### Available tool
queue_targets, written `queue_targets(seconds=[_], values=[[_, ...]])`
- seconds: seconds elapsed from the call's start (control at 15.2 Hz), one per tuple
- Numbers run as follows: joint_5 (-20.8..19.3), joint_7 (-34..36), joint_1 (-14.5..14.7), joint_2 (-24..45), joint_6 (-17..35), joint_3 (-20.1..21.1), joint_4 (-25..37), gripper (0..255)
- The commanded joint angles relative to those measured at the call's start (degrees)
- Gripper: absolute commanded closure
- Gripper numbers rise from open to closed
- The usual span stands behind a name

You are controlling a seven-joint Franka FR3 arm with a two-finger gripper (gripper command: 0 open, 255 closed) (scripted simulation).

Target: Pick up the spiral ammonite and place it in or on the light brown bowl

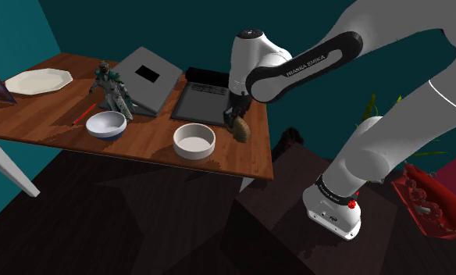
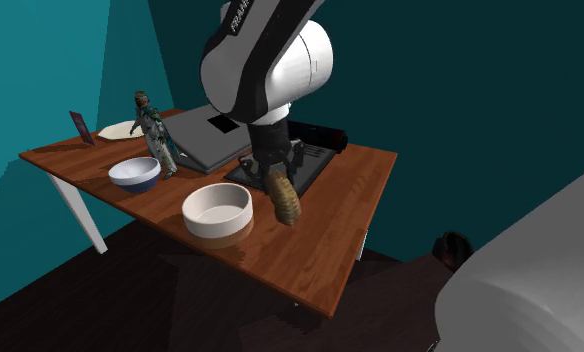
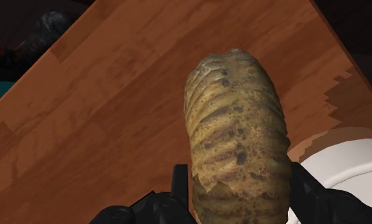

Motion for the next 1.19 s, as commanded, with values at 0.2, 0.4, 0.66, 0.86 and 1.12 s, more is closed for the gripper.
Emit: queue_targets(seconds=[0.2, 0.4, 0.66, 0.86, 1.12], values=[[1.09, -1.18, 0.41, -2.73, -4.36, -0.34, 1.74, 255], [1.56, -1.79, 0.58, -4.08, -6.92, -0.55, 3.01, 255], [2.06, -2.51, 0.75, -5.64, -10.28, -0.81, 4.87, 255], [2.05, -1.59, 0.97, -4.23, -11.55, -0.09, 7.44, 255], [0.99, 2.78, 1.65, 3.09, -13.44, 2.85, 16.01, 255]])
